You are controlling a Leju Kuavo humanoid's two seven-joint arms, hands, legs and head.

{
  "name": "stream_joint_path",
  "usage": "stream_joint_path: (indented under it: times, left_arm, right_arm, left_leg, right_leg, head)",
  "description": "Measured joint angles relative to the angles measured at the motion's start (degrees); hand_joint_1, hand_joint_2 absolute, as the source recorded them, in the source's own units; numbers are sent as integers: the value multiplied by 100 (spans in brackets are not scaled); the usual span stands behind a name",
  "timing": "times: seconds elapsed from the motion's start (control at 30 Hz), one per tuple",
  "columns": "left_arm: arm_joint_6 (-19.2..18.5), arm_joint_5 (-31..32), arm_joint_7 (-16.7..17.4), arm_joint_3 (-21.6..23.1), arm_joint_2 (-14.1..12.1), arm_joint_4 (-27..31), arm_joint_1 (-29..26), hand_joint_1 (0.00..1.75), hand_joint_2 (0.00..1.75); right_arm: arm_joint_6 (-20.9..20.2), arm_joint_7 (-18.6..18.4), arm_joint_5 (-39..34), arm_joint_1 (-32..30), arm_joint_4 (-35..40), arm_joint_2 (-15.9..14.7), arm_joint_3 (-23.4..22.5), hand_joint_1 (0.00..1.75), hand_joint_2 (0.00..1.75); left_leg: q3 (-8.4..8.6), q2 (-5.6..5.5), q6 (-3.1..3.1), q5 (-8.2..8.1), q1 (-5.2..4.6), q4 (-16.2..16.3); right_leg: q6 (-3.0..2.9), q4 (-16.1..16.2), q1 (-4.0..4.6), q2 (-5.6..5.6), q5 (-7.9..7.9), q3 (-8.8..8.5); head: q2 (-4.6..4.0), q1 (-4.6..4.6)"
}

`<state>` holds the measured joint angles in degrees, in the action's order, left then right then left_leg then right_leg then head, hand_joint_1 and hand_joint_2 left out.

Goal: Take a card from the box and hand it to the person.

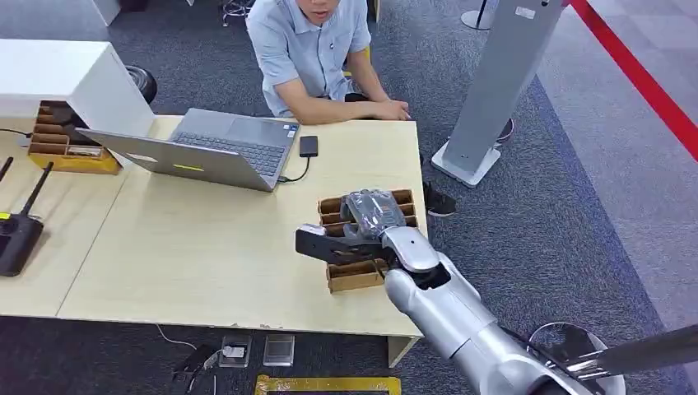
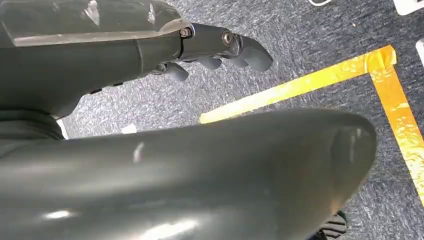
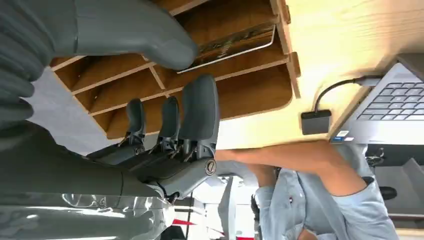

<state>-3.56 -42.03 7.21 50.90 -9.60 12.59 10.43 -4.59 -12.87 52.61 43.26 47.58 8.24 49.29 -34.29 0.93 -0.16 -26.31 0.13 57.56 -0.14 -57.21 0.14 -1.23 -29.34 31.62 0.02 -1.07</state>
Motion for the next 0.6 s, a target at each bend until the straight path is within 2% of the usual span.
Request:
stream_joint_path:
  times: [0.13, 0.17, 0.23, 0.37, 0.4, 0.43, 0.5, 0.6]
  left_arm:
    - [-2, -2, 0, 0, 0, 0, 3, 0, 0]
    - [-4, -2, 0, 0, 0, 0, 4, 0, 0]
    - [-13, -4, 0, 0, 0, 0, 5, 0, 0]
    - [-17, -13, 0, 0, 2, 0, 5, 0, 0]
    - [-17, -15, 0, 0, 4, 0, 6, 0, 0]
    - [-17, -17, 0, 0, 7, 0, 6, 0, 0]
    - [-17, -17, 0, 0, 7, 0, 6, 0, 0]
    - [-15, -20, 0, 0, 9, 0, 5, 0, 0]
  right_arm:
    - [0, 29, -9, -12, -2, 7, 2, 103, 175]
    - [0, 35, -11, -15, -9, 11, 2, 96, 175]
    - [0, 46, -35, -25, -28, 24, 4, 93, 175]
    - [2, 59, -37, -31, -79, 53, 6, 103, 175]
    - [0, 59, -39, -31, -94, 57, 6, 99, 175]
    - [2, 59, -39, -32, -107, 57, 6, 103, 175]
    - [2, 61, -39, -33, -127, 57, 6, 96, 175]
    - [2, 66, -46, -36, -155, 61, 6, 103, 175]
  left_leg:
    - [0, 0, 0, 0, 0, 0]
    - [0, 0, 0, 0, 0, 0]
    - [0, 0, 0, 0, 0, 0]
    - [0, 0, 0, 0, 0, 0]
    - [0, 0, 0, 0, 0, 0]
    - [0, 0, 0, 0, 0, 0]
    - [0, 0, 0, 0, 0, 0]
    - [0, 0, 0, 0, 0, 0]
  right_leg:
    - [0, 0, 0, 0, 0, 0]
    - [0, 0, 0, 0, 0, 0]
    - [0, 0, 0, 0, 0, 0]
    - [0, 0, 0, 0, 0, 0]
    - [0, 0, 0, 0, 0, 0]
    - [0, 0, 0, 0, 0, 0]
    - [0, 0, 0, 0, 0, 0]
    - [0, 0, 0, 0, 0, 0]
  head:
    - [2, 0]
    - [0, 0]
    - [0, 2]
    - [0, 0]
    - [0, 0]
    - [0, 0]
    - [0, 2]
    - [0, 0]
